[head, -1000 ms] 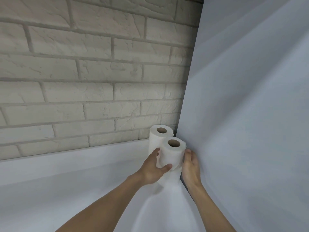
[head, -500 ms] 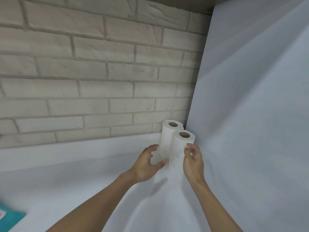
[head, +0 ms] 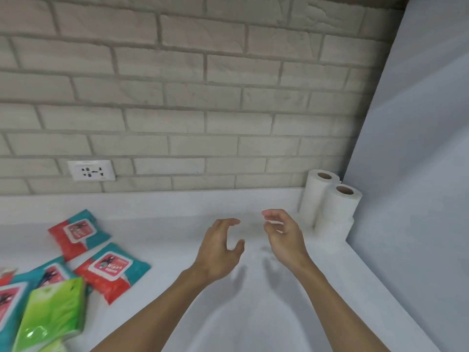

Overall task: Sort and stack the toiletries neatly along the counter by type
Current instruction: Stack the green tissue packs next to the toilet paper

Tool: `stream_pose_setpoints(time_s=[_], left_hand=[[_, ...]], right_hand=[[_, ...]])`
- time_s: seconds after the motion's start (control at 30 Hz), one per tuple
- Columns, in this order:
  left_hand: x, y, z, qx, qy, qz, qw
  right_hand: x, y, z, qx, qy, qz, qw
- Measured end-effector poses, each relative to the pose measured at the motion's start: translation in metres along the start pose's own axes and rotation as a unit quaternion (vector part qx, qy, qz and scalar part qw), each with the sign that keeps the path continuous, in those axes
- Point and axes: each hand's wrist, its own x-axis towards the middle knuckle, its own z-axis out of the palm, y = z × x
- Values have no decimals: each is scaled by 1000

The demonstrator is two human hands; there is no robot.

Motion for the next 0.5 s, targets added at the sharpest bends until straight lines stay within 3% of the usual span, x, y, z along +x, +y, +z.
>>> stream_pose_setpoints(time_s=[0.5], left_hand=[[-101, -97, -153, 122, 67, -75, 987]], right_hand=[[-75, -44, 173, -29, -186, -21, 982]])
